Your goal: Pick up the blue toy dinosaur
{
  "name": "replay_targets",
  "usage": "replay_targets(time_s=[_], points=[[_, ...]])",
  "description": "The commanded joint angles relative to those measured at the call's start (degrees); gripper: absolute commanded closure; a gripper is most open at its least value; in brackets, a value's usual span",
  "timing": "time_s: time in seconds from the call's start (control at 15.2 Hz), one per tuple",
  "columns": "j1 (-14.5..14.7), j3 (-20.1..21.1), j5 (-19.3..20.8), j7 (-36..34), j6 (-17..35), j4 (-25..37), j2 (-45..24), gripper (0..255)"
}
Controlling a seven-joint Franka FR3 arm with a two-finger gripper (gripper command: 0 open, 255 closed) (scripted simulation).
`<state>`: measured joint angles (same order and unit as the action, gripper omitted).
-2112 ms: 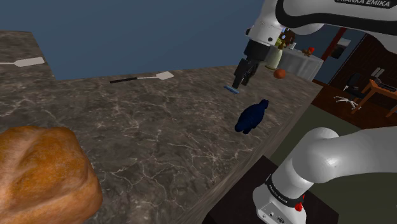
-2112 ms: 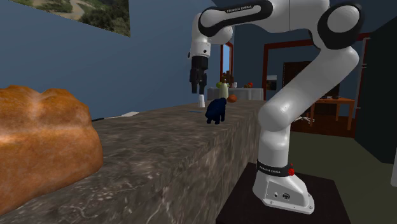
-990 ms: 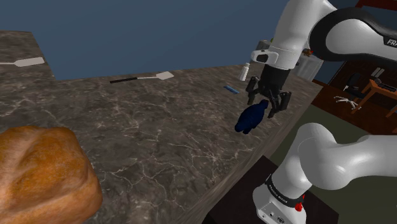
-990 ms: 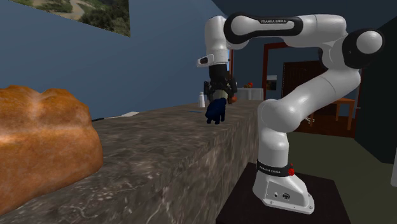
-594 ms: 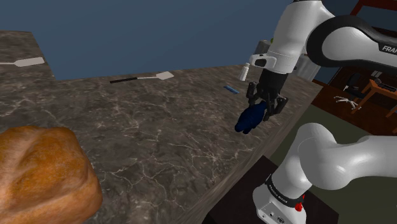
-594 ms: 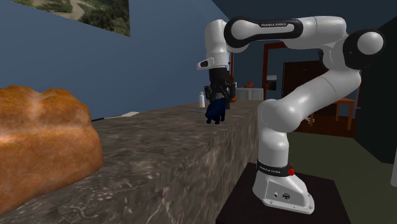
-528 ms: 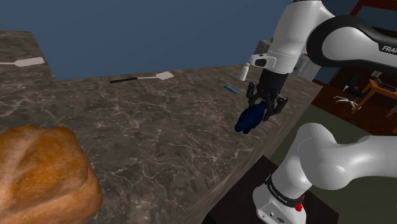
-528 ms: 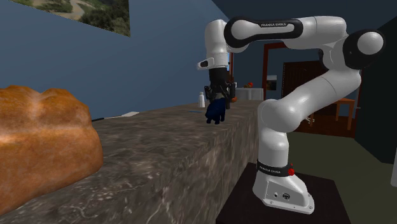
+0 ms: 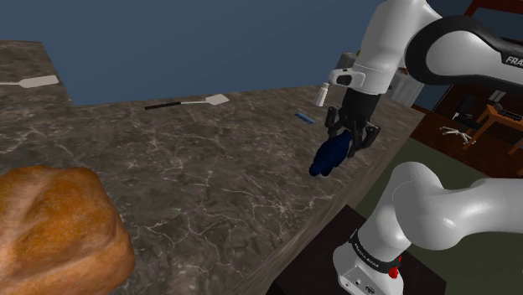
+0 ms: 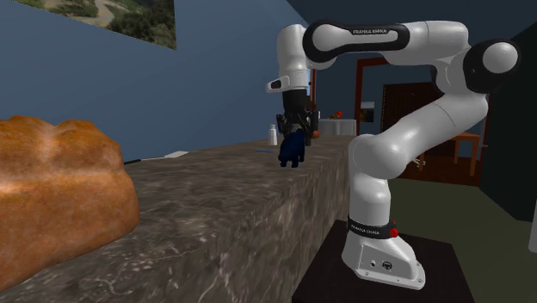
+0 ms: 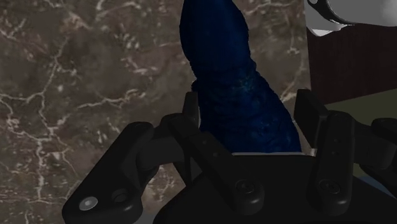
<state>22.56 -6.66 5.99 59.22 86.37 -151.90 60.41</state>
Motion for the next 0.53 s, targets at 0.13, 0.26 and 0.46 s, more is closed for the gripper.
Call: replay_targets(time_s=[0.13,0.26,0.46], points=[[0.1,0.2,-0.3,0.1,-2.5,3.3,-0.8,255],[0.2,0.4,-0.4,0.1,-3.8,5.1,-1.3,255],[0.3,0.5,-0.6,0.2,-5.7,7.8,-2.1,255]])
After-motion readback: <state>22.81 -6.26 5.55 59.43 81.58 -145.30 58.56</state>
